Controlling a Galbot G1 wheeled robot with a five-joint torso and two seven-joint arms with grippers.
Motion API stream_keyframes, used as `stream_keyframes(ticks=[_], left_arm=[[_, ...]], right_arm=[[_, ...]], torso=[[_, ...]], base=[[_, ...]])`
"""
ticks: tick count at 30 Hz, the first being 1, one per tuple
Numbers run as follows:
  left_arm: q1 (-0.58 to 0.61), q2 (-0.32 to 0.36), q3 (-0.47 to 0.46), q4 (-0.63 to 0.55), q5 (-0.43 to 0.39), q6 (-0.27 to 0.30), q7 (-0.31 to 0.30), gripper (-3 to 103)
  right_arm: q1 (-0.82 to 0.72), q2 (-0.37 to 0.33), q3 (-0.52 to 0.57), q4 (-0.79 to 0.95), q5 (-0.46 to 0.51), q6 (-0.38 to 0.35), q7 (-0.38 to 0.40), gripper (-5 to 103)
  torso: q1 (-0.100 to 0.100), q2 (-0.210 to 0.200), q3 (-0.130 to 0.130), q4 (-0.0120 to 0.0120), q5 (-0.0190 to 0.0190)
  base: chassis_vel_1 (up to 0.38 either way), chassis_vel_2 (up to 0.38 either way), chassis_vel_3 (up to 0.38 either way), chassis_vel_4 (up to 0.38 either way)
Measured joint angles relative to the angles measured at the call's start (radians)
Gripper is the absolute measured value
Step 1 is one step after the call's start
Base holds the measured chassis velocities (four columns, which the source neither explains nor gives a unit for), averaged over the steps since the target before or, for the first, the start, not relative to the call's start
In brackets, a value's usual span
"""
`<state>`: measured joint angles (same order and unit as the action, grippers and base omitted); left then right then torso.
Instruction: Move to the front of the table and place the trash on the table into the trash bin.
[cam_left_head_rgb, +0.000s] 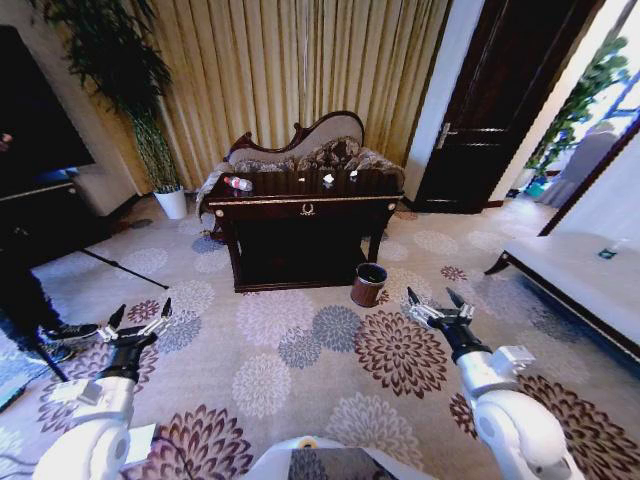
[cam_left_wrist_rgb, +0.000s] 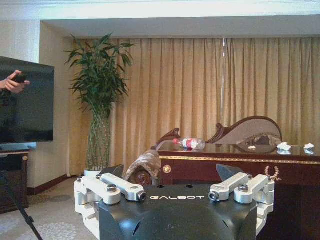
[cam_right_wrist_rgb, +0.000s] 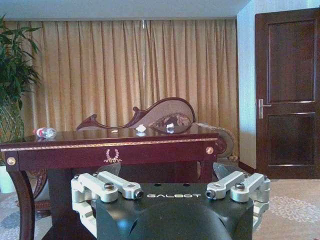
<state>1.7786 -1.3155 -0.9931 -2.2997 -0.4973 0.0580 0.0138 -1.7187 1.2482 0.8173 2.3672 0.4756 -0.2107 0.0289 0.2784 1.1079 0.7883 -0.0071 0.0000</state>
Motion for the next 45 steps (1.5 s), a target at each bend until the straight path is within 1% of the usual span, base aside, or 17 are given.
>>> stream_keyframes(ticks=[2,3,6,7,9,30,45], left_arm=[[-0.003,0.001,-0.002,-0.024,0.000,0.032,-0.007,100],[-0.003,0.001,-0.002,-0.024,0.000,0.032,-0.007,100],[-0.007,0.006,-0.005,-0.047,-0.001,0.065,-0.017,100],[-0.007,0.006,-0.005,-0.047,-0.001,0.065,-0.017,100],[-0.010,0.009,-0.008,-0.058,0.000,0.086,-0.021,100],[-0.002,0.000,-0.009,-0.033,0.008,0.073,-0.024,100],[0.007,-0.010,-0.013,-0.018,0.023,0.044,-0.020,100]], right_arm=[[0.000,0.000,0.000,-0.007,-0.007,-0.001,0.000,100],[0.000,0.000,0.000,-0.007,-0.007,-0.001,0.000,100],[-0.002,0.000,0.001,-0.006,-0.010,-0.001,0.000,100],[-0.002,0.000,0.001,-0.006,-0.010,-0.001,0.000,100],[-0.003,-0.007,0.009,0.003,-0.007,-0.003,0.000,100],[-0.012,0.000,0.003,0.009,-0.009,-0.011,-0.002,100],[-0.011,-0.003,-0.002,-0.003,-0.015,-0.009,-0.006,100]], torso=[[0.000,0.000,0.000,0.0000,0.0000],[0.000,0.000,0.000,0.0000,0.0000],[0.000,0.000,0.000,0.0000,0.0000],[0.000,0.000,0.000,0.0000,0.0000],[0.000,0.000,0.000,0.0000,0.0000],[0.000,0.000,0.000,0.0000,-0.0001],[0.000,0.000,0.000,0.0000,0.0000]], base=[[0.000,0.000,0.000,0.000],[0.000,0.000,0.000,0.000],[0.000,0.000,0.000,0.000],[0.000,0.000,0.000,0.000],[0.000,0.000,0.000,0.000],[0.000,0.000,0.000,0.000],[0.000,0.000,0.000,0.000]])
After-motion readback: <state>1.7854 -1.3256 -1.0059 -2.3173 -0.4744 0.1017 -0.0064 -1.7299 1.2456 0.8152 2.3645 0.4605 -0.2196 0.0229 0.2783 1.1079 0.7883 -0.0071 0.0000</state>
